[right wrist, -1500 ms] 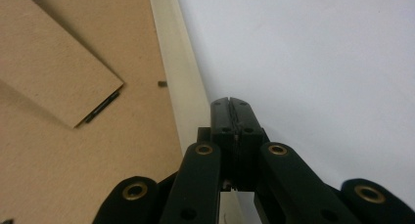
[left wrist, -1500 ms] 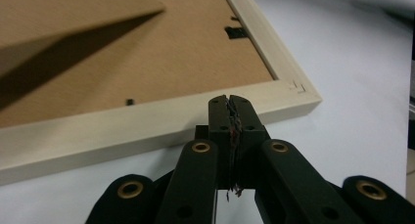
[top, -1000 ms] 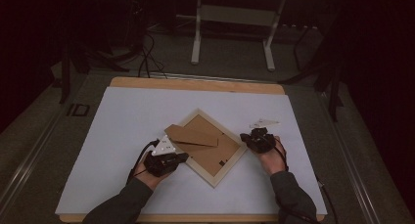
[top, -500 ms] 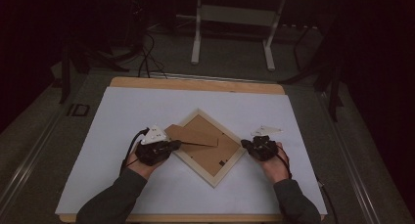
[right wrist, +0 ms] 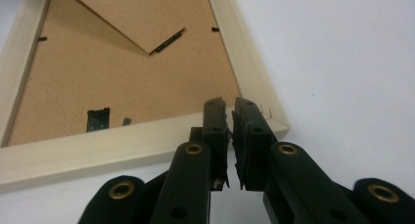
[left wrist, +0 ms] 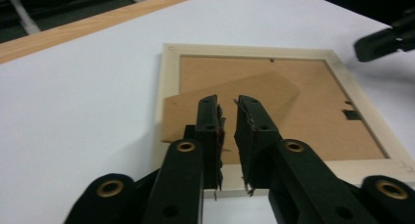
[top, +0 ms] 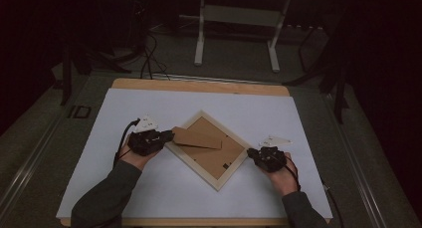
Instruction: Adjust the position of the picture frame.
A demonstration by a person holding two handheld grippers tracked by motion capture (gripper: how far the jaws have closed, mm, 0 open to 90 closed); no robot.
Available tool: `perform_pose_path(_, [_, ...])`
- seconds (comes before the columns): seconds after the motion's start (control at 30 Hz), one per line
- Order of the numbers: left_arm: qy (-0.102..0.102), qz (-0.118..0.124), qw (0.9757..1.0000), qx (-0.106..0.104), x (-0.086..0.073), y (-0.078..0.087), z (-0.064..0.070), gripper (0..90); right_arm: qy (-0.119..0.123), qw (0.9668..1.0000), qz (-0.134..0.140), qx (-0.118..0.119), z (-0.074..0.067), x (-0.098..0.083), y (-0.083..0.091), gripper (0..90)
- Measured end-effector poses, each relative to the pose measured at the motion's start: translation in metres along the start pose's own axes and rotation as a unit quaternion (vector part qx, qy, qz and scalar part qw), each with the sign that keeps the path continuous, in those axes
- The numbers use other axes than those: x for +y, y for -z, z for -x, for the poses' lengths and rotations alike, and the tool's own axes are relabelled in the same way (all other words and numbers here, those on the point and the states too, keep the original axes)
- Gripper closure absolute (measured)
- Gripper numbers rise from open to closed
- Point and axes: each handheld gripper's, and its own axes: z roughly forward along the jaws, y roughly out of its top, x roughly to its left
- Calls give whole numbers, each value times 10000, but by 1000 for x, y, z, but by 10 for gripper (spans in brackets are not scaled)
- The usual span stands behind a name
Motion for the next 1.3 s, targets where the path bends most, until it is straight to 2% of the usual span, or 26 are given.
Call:
perform_pose_path(0.1, [46, -10, 10000, 37, 0, -1, -5, 779, -25, 10000, -11, 0, 0, -2, 1, 828])
perform_pose_path(0.2, [200, -35, 9998, 68, 0, -4, -15, 769, -56, 10000, -7, 0, 1, -6, 3, 825])
perform_pose_path(0.43, [314, -25, 9993, 210, -2, -9, -28, 728, -103, 9999, -25, -1, 0, -12, 4, 824])
perform_pose_path(0.6, [443, -25, 9986, 301, -5, -16, -38, 728, -124, 9999, -37, -101, 0, -15, 4, 798])
perform_pose_path(0.73, [495, -54, 9982, 347, -7, -21, -44, 731, -147, 9997, 39, -178, 0, -14, 6, 791])
perform_pose_path(0.97, [527, -146, 9977, 408, -9, -29, -50, 732, -134, 9997, 97, -173, -1, -14, 7, 808])
perform_pose_path(1.1, [524, -311, 9973, 398, -11, -37, -54, 757, -99, 9998, 66, -147, -3, -15, 5, 861])
perform_pose_path(1.13, [550, -360, 9972, 369, -12, -40, -55, 788, -97, 9998, 50, -139, -4, -16, 4, 891])
perform_pose_path(1.3, [523, -495, 9966, 400, -14, -48, -56, 866, -73, 9999, -7, -87, -6, -16, 2, 898])
